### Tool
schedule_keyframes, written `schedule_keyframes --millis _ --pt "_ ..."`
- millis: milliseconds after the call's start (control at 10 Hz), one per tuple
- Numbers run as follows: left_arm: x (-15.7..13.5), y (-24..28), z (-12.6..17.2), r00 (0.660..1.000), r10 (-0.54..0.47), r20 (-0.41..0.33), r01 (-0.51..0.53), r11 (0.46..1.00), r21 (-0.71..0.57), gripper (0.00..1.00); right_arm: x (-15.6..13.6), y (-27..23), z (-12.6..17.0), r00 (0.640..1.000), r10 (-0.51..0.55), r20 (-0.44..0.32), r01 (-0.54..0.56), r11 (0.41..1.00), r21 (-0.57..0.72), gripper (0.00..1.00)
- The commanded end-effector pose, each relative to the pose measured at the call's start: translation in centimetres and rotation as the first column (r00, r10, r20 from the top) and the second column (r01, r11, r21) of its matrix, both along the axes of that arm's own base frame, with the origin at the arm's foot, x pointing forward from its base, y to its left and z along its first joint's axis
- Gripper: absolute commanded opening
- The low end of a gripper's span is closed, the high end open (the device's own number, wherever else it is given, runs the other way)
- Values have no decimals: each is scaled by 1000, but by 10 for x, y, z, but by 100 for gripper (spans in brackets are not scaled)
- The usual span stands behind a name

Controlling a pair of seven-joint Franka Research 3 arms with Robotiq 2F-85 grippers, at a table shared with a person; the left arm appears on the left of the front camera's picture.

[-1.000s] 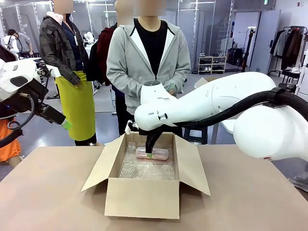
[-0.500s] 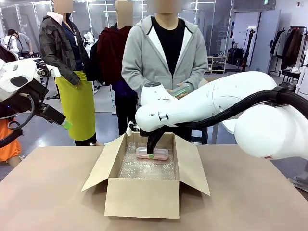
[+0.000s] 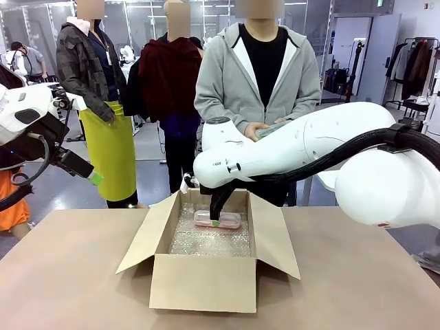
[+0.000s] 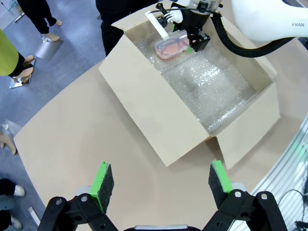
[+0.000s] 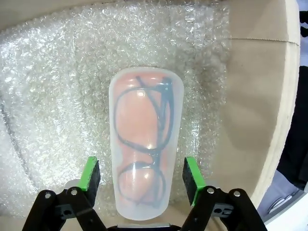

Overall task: Pack the glasses set securely to prepare it for shipping.
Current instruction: Put the Glasses case from the right side of the table into the Package Box.

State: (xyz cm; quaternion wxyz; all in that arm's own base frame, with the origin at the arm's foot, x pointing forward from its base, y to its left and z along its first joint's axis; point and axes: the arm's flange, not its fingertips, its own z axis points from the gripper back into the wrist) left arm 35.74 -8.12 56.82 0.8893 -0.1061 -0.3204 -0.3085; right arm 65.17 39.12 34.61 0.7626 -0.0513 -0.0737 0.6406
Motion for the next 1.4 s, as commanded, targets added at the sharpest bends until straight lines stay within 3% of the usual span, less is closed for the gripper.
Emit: schedule_keyframes --millis 0,200,400,700,800,900,1000,1300 --pt "-1 2 1 1000 -7 1 7 1000 -11 100 1 5 2 1000 -15 -2 15 1000 20 86" --pt "-1 2 1 1000 -7 1 7 1000 -11 100 0 0 0 1000 0 0 0 1000 0 87" --pt "-1 2 1 1000 -7 1 7 1000 -11 100 -33 -40 72 991 -132 10 131 990 58 87" --pt "-1 2 1 1000 -7 1 7 1000 -11 100 -81 -113 120 946 -323 -27 317 904 288 87" --pt "-1 2 1 1000 -7 1 7 1000 -11 100 -100 -137 128 910 -413 -38 401 853 333 87" --pt "-1 2 1 1000 -7 1 7 1000 -11 100 -124 -163 136 852 -521 -52 500 778 382 87" --pt "-1 2 1 1000 -7 1 7 1000 -11 100 -153 -194 140 763 -642 -69 599 663 448 87" --pt "-1 2 1 1000 -7 1 7 1000 -11 100 -216 -271 141 590 -788 -176 733 430 528 87"
